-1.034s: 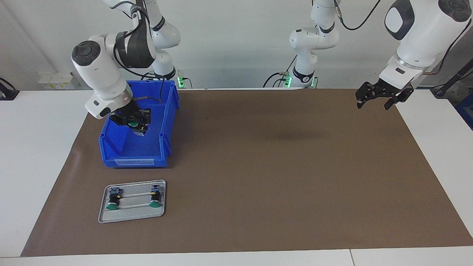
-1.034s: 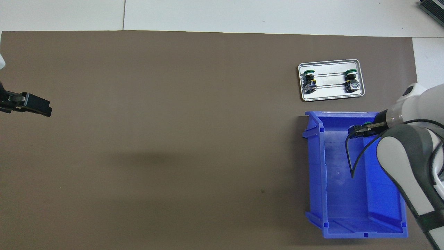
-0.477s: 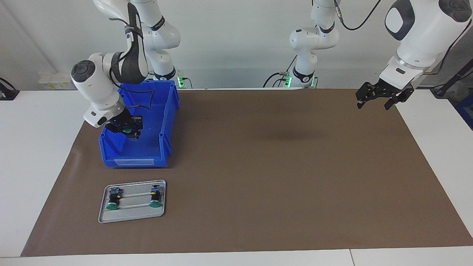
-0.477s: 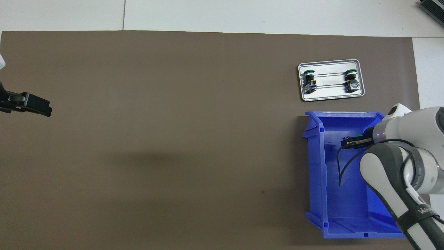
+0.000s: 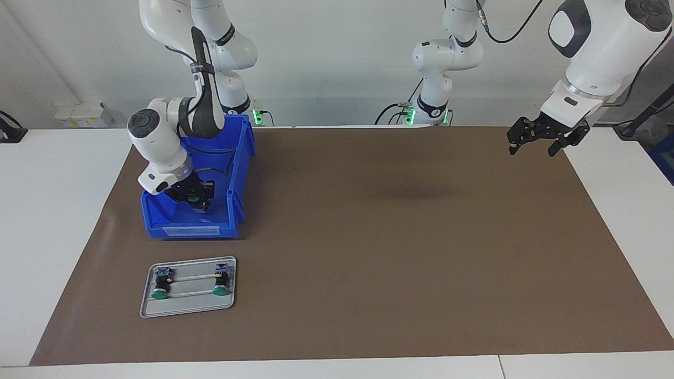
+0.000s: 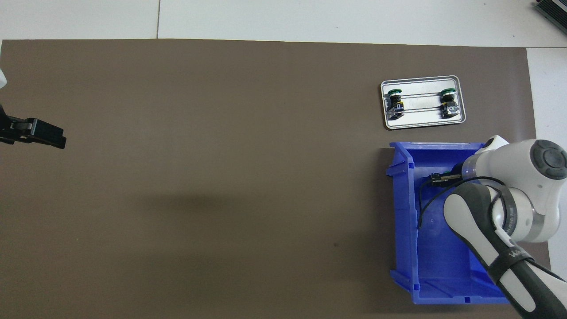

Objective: Place and press button with both arms
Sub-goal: 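Lower the module into the blue bin and open the right gripper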

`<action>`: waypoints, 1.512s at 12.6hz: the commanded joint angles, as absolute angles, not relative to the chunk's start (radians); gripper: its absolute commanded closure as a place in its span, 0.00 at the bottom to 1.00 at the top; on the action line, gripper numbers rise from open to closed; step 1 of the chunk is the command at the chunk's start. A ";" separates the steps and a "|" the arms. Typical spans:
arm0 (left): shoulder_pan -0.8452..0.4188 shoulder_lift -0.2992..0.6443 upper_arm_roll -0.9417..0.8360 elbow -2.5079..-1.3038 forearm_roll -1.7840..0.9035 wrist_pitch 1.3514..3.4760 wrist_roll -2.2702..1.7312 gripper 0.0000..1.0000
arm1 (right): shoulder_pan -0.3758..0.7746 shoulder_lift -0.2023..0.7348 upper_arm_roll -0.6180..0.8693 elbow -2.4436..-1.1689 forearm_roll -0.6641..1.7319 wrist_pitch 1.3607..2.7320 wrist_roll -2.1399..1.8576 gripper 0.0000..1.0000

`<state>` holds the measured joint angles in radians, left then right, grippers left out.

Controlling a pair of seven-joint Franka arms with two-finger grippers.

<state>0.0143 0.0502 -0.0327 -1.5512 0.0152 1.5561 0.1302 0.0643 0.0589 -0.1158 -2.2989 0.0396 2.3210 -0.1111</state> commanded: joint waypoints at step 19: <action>0.017 0.018 -0.034 -1.592 0.031 1.582 0.135 0.00 | 0.026 -0.055 -0.118 -1.725 0.025 1.725 -0.005 0.00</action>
<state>0.0143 0.0501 -0.0327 -1.5513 0.0152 1.5562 0.1302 0.0421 -0.1066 -0.1239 -1.8613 0.0370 1.8244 -0.0230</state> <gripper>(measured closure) 0.000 0.000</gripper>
